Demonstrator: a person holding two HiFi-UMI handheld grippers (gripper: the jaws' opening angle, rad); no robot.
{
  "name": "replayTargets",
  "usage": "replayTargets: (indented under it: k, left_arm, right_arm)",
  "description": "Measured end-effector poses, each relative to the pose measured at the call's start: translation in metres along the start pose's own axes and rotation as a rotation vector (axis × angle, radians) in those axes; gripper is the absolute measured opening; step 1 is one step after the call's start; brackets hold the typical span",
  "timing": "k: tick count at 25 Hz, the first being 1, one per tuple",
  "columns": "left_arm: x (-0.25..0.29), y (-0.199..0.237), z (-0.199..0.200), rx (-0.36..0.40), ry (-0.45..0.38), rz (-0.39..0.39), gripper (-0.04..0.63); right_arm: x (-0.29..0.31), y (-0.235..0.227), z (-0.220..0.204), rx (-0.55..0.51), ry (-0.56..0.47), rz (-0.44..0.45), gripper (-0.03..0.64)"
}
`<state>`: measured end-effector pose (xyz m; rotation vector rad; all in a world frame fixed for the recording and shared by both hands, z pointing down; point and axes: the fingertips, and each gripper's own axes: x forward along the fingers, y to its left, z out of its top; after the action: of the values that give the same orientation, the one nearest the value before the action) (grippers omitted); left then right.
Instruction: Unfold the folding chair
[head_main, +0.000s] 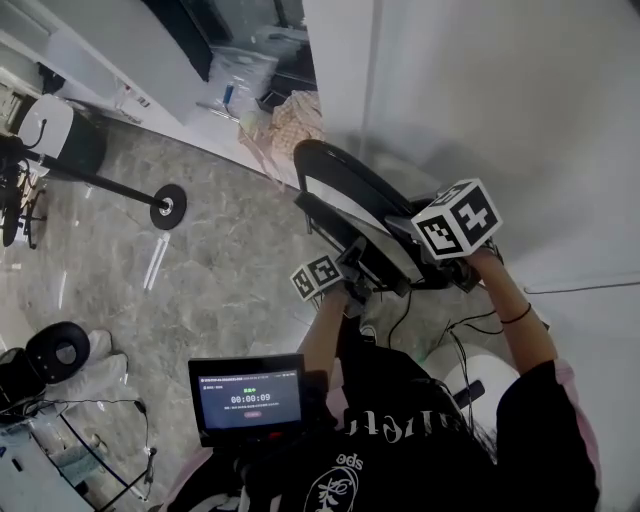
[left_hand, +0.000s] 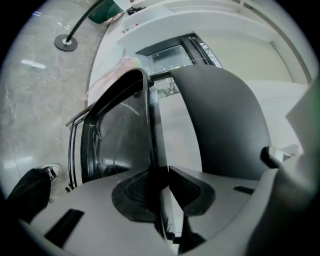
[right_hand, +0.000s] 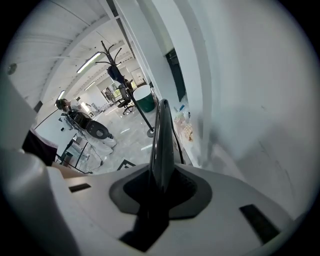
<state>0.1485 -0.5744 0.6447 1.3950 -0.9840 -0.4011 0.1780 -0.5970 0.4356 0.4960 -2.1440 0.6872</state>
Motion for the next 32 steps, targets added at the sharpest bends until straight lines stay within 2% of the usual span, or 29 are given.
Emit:
replayTargets:
  k: [8, 14, 19, 25, 28, 32]
  left_arm:
    - [-0.04, 0.008, -0.008, 0.002, -0.029, -0.073, 0.081]
    - [-0.058, 0.018, -0.01, -0.059, -0.096, -0.071, 0.08]
    - [-0.083, 0.031, -0.013, -0.156, -0.166, -0.07, 0.077]
    - [-0.117, 0.042, -0.015, -0.161, -0.151, -0.066, 0.078]
    - [-0.141, 0.051, -0.011, -0.14, -0.132, -0.054, 0.08]
    - [-0.179, 0.06, 0.005, -0.117, -0.111, -0.072, 0.075]
  right_arm:
    - [0.002, 0.041, -0.012, 0.002, -0.01, 0.029, 0.084]
    - [0.008, 0.059, -0.016, -0.005, 0.008, 0.108, 0.094]
    - [0.017, 0.083, -0.018, -0.117, 0.018, 0.085, 0.089]
    - [0.023, 0.127, -0.025, -0.135, 0.057, 0.058, 0.089]
    - [0.03, 0.154, -0.026, -0.115, 0.045, 0.044, 0.089]
    - [0.042, 0.182, -0.017, -0.004, -0.024, 0.034, 0.091]
